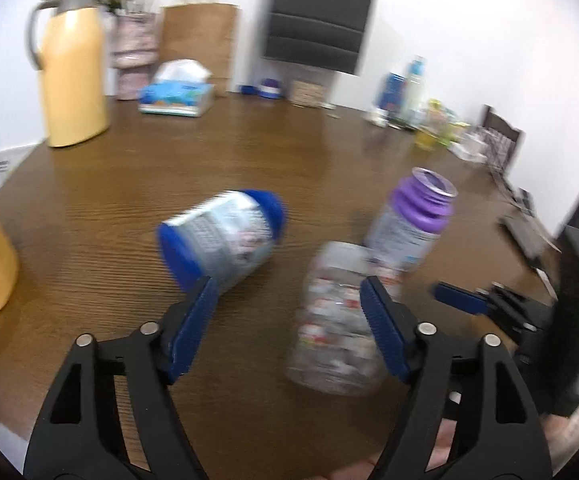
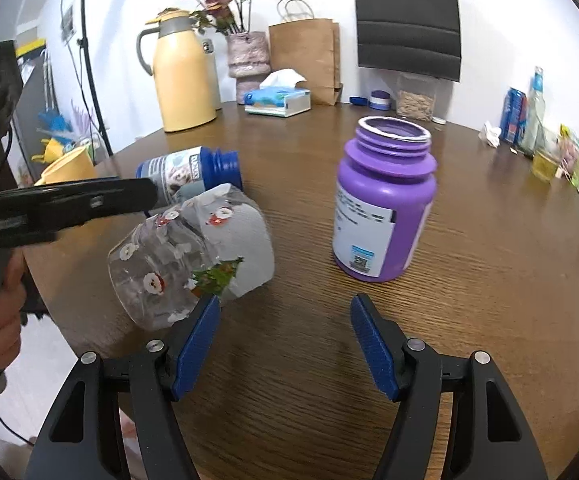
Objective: Flip cup upright
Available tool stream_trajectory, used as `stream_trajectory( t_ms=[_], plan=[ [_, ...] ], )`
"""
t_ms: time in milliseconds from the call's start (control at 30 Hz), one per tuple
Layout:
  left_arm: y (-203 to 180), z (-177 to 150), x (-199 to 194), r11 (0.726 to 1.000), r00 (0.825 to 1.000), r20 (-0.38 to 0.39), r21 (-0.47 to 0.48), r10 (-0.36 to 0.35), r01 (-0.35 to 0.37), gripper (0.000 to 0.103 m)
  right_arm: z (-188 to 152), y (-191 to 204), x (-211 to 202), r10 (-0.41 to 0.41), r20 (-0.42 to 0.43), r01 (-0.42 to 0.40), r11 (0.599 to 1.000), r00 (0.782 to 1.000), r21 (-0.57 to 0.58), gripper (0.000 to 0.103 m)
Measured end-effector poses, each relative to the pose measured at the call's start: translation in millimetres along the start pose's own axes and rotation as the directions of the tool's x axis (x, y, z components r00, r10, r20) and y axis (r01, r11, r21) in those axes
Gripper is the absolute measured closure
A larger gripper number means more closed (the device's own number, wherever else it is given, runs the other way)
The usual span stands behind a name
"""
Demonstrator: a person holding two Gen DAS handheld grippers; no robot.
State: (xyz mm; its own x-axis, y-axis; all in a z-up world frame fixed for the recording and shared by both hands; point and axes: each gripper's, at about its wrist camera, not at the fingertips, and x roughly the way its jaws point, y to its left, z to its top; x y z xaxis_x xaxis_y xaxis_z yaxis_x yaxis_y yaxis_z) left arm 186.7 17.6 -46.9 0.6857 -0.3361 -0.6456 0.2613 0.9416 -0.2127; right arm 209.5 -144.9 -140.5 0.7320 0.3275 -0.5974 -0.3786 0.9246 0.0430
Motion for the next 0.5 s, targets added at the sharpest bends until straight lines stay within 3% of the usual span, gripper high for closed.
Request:
stream_trajectory(
  t_ms=[100,133,233,367,500],
  plan=[
    [-15,4,13,0.993,0.99,-0.097,0.051,-0.099,0.104,0.032,-3,-4,-5,-0.019,0.005,0.019,1.0,1.0,0.009,0.03],
    [-20,5,31,0.988,0.973,-0.195,0.073,-0.122,0.139,0.032,-5,-4,-7,-0.028,0.006,0.028,1.0,1.0,0.011,0.03],
    [-26,3,62,0.99,0.948,-0.314,0.102,-0.056,0.093,0.042,-7,-10,-11,-0.045,0.005,0.045,0.999,0.999,0.023,0.03],
    [-32,7,67,0.989,0.959,-0.279,0.117,-0.052,0.088,0.044,-11,-19,-21,-0.063,0.016,0.062,0.997,0.998,0.048,0.03],
    [-35,18,45,0.989,0.987,-0.15,0.125,-0.054,0.073,0.044,-4,-31,-37,-0.062,0.068,0.056,0.995,0.996,0.079,0.03]
  ],
)
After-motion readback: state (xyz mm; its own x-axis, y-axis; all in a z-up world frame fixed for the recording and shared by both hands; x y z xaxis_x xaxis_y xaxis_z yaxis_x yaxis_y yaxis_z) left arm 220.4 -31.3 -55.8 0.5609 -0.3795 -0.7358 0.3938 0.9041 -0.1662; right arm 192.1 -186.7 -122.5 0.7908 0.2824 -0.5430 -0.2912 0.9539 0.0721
